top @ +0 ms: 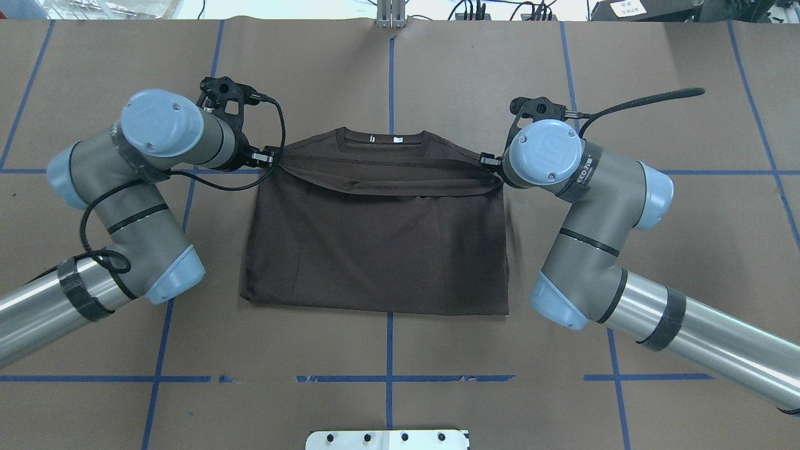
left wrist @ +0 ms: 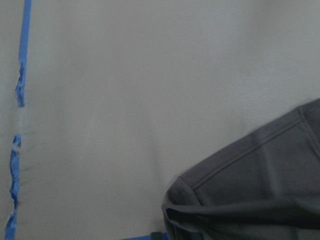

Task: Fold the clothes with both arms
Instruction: 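Lay the hem near the collar and open both grippers, then move the left gripper to the near folded edge while the right holds still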

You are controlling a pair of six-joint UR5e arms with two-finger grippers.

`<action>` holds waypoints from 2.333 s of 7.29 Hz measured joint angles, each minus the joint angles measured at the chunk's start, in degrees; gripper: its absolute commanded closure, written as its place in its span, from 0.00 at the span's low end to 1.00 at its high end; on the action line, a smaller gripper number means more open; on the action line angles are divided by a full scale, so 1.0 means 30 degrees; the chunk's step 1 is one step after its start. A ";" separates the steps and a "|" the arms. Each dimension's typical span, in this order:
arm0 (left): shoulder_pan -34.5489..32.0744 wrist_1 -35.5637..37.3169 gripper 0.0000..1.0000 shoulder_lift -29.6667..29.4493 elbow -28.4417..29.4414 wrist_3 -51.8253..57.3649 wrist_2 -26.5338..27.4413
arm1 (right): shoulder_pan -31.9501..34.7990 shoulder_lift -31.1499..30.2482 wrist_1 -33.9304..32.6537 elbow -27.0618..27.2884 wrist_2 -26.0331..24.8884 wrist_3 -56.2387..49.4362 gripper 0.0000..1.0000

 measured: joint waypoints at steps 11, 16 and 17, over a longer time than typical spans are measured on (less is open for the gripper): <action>0.5069 -0.3255 0.67 0.6167 -0.5079 -0.4956 0.0176 | 0.0446 -0.0584 0.0015 0.1445 0.0992 -0.1398 0.00; 0.5556 -0.3151 1.00 0.6205 -0.5092 -0.5575 0.0704 | 0.0436 -0.0606 0.0026 0.1434 0.0923 -0.1189 0.00; 0.5509 -0.3109 1.00 0.6247 -0.5261 -0.5511 0.0732 | 0.0435 -0.0616 0.0027 0.1425 0.0879 -0.1171 0.00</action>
